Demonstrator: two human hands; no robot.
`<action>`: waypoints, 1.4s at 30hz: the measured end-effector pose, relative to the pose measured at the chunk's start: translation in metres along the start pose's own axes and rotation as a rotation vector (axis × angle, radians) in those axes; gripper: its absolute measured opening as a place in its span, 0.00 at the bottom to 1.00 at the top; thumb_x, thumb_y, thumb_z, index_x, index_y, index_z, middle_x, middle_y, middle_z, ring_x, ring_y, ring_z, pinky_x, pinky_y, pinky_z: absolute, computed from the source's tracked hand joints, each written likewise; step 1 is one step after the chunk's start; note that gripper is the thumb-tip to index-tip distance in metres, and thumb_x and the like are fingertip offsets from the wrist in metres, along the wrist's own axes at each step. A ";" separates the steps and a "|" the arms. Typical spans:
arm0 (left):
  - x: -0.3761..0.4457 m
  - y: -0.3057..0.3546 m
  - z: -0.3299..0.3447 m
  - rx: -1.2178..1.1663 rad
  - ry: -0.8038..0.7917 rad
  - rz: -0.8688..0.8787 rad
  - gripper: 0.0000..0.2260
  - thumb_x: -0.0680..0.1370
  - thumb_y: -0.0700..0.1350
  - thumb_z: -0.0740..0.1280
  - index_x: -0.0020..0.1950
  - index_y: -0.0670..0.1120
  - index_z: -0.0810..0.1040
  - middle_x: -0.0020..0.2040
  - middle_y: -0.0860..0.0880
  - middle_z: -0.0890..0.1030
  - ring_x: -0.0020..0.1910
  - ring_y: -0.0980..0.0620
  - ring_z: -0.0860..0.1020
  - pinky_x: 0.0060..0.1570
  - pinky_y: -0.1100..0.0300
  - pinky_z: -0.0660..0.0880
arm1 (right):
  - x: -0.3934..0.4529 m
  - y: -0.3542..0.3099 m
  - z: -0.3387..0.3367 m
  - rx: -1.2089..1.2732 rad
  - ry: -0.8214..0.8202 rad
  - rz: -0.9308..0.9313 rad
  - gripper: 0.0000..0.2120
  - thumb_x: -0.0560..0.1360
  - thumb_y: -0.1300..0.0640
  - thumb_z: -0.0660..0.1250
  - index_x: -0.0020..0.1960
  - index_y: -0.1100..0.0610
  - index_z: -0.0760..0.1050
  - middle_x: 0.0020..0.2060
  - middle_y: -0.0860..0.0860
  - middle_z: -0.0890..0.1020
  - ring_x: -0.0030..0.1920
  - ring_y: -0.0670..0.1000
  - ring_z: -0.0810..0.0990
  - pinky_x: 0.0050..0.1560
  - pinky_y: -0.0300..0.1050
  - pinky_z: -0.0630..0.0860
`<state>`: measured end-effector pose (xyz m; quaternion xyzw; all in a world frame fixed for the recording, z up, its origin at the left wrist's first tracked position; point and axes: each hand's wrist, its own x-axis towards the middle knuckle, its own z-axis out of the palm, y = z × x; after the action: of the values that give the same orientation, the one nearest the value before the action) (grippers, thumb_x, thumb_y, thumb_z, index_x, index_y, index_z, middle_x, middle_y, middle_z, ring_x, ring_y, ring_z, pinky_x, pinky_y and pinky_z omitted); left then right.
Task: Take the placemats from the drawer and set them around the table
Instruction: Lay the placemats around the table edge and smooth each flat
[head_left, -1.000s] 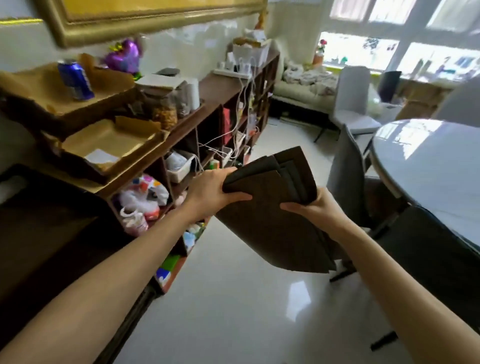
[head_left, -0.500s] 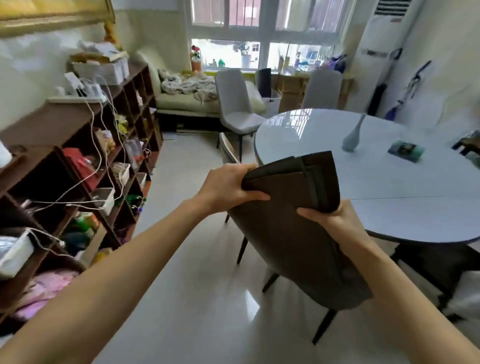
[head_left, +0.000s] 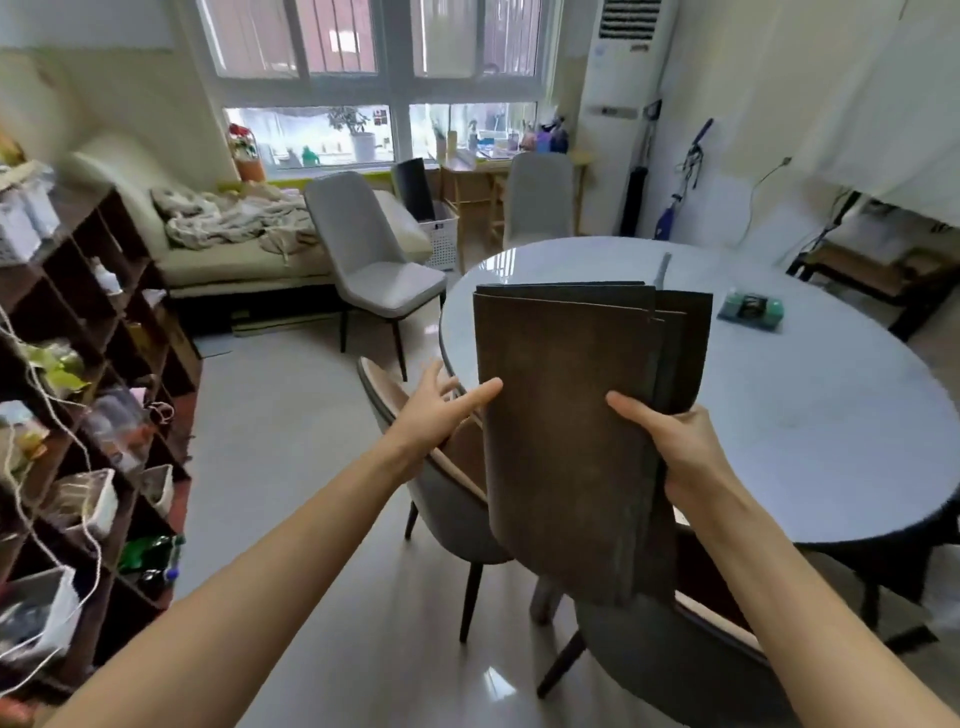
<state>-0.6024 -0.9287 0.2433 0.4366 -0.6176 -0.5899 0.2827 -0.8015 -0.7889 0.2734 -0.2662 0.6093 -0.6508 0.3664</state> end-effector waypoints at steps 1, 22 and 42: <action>0.020 0.003 -0.005 -0.045 -0.036 -0.009 0.42 0.72 0.56 0.71 0.79 0.51 0.50 0.76 0.47 0.63 0.73 0.48 0.64 0.65 0.56 0.65 | 0.013 -0.003 0.006 0.006 0.011 0.004 0.12 0.68 0.59 0.76 0.50 0.56 0.81 0.46 0.51 0.85 0.44 0.51 0.85 0.40 0.44 0.81; 0.343 -0.040 0.060 0.089 0.034 -0.218 0.29 0.61 0.63 0.77 0.56 0.49 0.82 0.49 0.54 0.84 0.49 0.54 0.81 0.53 0.57 0.78 | 0.315 0.070 0.022 -0.101 0.263 0.304 0.21 0.67 0.56 0.77 0.57 0.59 0.78 0.49 0.52 0.83 0.48 0.51 0.82 0.49 0.46 0.78; 0.418 -0.167 -0.001 1.418 -0.986 0.680 0.55 0.67 0.68 0.68 0.76 0.55 0.31 0.75 0.45 0.27 0.73 0.41 0.29 0.70 0.40 0.36 | 0.373 0.227 0.028 -0.001 0.693 0.743 0.35 0.76 0.43 0.65 0.73 0.63 0.61 0.67 0.55 0.72 0.65 0.57 0.73 0.61 0.47 0.71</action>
<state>-0.7588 -1.2815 0.0114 0.0025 -0.9792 -0.0785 -0.1872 -0.9644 -1.1020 0.0151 0.1997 0.7490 -0.5264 0.3493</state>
